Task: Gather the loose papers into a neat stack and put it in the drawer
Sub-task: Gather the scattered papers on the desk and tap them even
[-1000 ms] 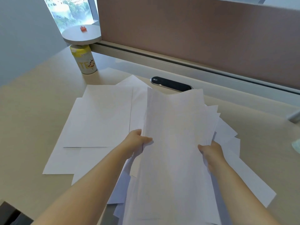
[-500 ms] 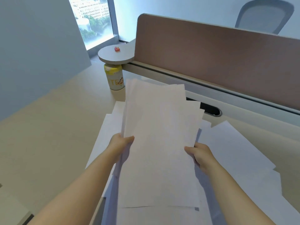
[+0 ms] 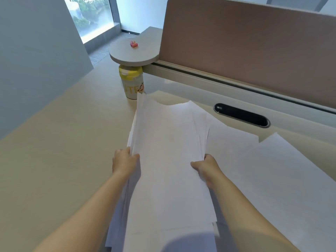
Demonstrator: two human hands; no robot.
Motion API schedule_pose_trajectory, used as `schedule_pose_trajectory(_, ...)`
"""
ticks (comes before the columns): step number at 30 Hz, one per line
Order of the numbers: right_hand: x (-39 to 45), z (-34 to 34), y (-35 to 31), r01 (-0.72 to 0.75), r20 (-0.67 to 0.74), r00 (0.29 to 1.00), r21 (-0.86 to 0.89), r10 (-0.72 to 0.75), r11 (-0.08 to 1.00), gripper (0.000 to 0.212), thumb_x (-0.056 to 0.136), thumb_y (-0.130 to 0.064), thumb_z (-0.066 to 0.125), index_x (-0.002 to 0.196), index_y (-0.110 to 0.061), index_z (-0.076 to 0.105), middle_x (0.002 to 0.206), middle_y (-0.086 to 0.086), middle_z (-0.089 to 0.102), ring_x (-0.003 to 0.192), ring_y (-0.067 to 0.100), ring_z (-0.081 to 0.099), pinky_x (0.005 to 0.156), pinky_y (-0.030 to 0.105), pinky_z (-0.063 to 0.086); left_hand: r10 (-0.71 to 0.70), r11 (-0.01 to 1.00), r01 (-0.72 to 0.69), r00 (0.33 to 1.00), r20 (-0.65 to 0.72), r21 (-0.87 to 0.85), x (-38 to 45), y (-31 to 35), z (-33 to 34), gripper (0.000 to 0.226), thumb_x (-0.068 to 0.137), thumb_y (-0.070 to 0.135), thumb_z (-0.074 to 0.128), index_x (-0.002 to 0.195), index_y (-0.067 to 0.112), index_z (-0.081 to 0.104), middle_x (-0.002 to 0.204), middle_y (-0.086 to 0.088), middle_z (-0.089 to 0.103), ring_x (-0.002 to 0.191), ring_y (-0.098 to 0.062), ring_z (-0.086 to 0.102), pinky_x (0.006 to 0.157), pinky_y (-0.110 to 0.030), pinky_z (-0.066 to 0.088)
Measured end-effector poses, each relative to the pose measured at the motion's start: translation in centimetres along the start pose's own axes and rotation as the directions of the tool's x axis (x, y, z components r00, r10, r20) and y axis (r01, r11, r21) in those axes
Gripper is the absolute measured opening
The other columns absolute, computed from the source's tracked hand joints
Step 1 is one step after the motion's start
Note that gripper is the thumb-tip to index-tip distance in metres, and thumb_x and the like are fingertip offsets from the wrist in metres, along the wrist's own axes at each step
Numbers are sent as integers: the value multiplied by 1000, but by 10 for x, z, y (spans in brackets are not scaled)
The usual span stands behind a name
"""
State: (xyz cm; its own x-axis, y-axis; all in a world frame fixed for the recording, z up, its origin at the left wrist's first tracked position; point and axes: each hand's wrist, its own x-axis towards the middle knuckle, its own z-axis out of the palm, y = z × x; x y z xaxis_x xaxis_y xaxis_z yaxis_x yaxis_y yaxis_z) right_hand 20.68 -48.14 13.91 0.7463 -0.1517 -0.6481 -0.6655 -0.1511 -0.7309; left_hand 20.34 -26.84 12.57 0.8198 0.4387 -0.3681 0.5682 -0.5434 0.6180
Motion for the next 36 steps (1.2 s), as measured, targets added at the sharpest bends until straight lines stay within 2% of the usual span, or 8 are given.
schedule_pose_trajectory(6, -1, -9, -2, 76, -81, 995, 142, -65, 987, 36, 80, 15, 51, 115, 9, 56, 119, 25, 61, 110, 40, 58, 100, 46, 45, 99, 951, -97, 995, -7, -293, -9, 15, -11, 29, 86, 4, 53, 115, 2, 54, 105, -18, 63, 92, -27, 56, 77, -34, 42)
schedule_pose_trajectory(10, -11, -38, 4, 145, -115, 986, 240, -120, 960, 38, 83, 12, 50, 119, -1, 53, 113, 15, 60, 101, 30, 56, 92, 35, 44, 44, 690, 227, 935, 353, -687, -17, 33, -7, 59, 82, -8, 57, 135, -2, 32, 104, -16, 59, 79, -23, 57, 78, -37, 48)
schedule_pose_trajectory(17, -31, -111, 37, 140, -274, 955, 72, -116, 987, 22, 87, -3, 51, 69, -11, 43, 68, 3, 45, 61, 18, 41, 70, 29, 37, 146, 948, -38, 935, 323, -317, -42, 72, 47, 29, 87, 4, 55, 114, -7, 56, 98, -15, 57, 91, -25, 49, 79, -31, 34)
schedule_pose_trajectory(20, -32, -146, 63, -73, -511, 858, -205, -43, 976, 38, 90, -25, 52, 124, -8, 50, 129, 10, 52, 113, 29, 50, 96, 37, 40, 185, 961, -102, 928, 324, -257, -48, 80, 67, 31, 88, 7, 53, 115, -8, 56, 97, -14, 57, 96, -32, 54, 79, -30, 33)
schedule_pose_trajectory(23, -37, -169, 90, -377, -631, 770, -339, 89, 862, 75, 89, -43, 48, 148, -15, 12, 158, 15, 4, 145, 35, 6, 118, 46, 10, 229, 973, -228, 933, 279, -39, -47, 82, 79, 22, 89, 16, 53, 102, 1, 62, 101, -18, 63, 93, -31, 55, 77, -34, 38)
schedule_pose_trajectory(27, -34, -172, 115, -459, -567, 808, -432, 162, 777, 80, 90, -54, 32, 148, -18, -9, 157, 13, -18, 144, 37, -15, 116, 49, -6, 269, 922, -325, 929, 254, 211, -45, 81, 87, 38, 87, 21, 51, 52, 15, 38, 91, -13, 50, 119, -39, 42, 95, -45, 35)
schedule_pose_trajectory(31, -23, -168, 110, -332, -432, 901, -624, 41, 707, 67, 95, -46, 26, 148, -24, -8, 158, 7, -18, 145, 34, -15, 117, 48, -6, 264, 907, -349, 906, 331, 234, -44, 87, 88, 34, 90, 18, 48, 58, 16, 38, 101, -16, 47, 138, -43, 22, 112, -55, 18)
schedule_pose_trajectory(36, -12, -162, 89, -174, -290, 957, -631, -22, 756, 52, 98, -34, 18, 148, -31, 4, 159, 1, -13, 146, 29, -13, 117, 44, -6, 286, 936, -328, 921, 266, 127, -38, 92, 90, 13, 84, 18, 56, 81, 6, 60, 108, -15, 58, 121, -42, 48, 95, -44, 42)
